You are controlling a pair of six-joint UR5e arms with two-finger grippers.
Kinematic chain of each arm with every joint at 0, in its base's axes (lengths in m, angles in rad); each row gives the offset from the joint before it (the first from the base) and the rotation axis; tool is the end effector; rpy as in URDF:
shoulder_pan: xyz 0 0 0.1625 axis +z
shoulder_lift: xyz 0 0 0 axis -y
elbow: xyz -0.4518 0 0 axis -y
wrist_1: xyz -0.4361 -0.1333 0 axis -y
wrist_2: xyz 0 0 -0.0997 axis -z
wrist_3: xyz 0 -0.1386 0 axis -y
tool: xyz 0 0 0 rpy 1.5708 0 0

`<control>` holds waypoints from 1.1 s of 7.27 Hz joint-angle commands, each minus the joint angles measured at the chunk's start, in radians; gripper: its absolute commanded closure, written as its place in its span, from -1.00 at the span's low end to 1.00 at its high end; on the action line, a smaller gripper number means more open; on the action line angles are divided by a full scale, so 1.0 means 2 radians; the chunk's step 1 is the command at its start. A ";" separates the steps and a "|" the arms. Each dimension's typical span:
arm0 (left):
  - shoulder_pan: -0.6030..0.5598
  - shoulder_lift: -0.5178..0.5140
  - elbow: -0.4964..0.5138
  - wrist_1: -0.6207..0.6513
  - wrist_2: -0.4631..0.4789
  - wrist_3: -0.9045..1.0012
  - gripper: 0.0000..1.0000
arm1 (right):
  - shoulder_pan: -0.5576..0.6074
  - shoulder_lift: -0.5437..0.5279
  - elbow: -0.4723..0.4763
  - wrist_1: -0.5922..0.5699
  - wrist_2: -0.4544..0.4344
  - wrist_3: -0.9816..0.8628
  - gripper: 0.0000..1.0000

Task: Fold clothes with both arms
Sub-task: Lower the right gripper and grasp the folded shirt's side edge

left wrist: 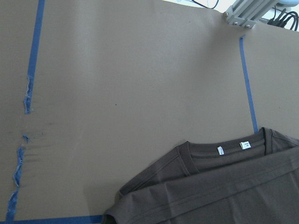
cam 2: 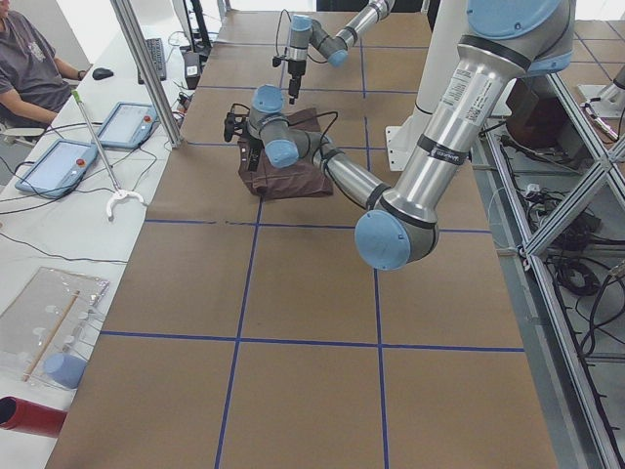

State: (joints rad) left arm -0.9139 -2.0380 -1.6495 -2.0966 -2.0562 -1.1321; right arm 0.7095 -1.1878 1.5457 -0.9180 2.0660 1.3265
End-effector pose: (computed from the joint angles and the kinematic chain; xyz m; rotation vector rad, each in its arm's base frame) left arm 0.3924 -0.6212 0.3106 0.3151 1.0905 -0.1632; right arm -0.5126 -0.5291 0.4091 0.0525 -1.0846 0.1685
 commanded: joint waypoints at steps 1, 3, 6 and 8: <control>0.000 0.000 -0.004 -0.001 0.001 -0.001 -1.00 | -0.023 -0.008 0.007 0.000 -0.011 0.004 -0.99; 0.000 0.000 -0.004 -0.002 0.001 -0.001 -1.00 | -0.033 -0.010 0.011 0.000 -0.008 0.005 -0.99; 0.001 0.000 -0.004 -0.002 0.001 0.000 -1.00 | -0.039 -0.010 0.013 0.000 -0.008 0.004 0.28; 0.001 0.000 -0.002 -0.002 0.001 0.003 -1.00 | -0.043 -0.010 0.013 0.000 -0.007 0.004 1.00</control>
State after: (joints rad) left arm -0.9123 -2.0387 -1.6552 -2.1015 -2.0540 -1.1294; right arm 0.6273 -1.2077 1.5720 -0.9175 2.0510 1.3346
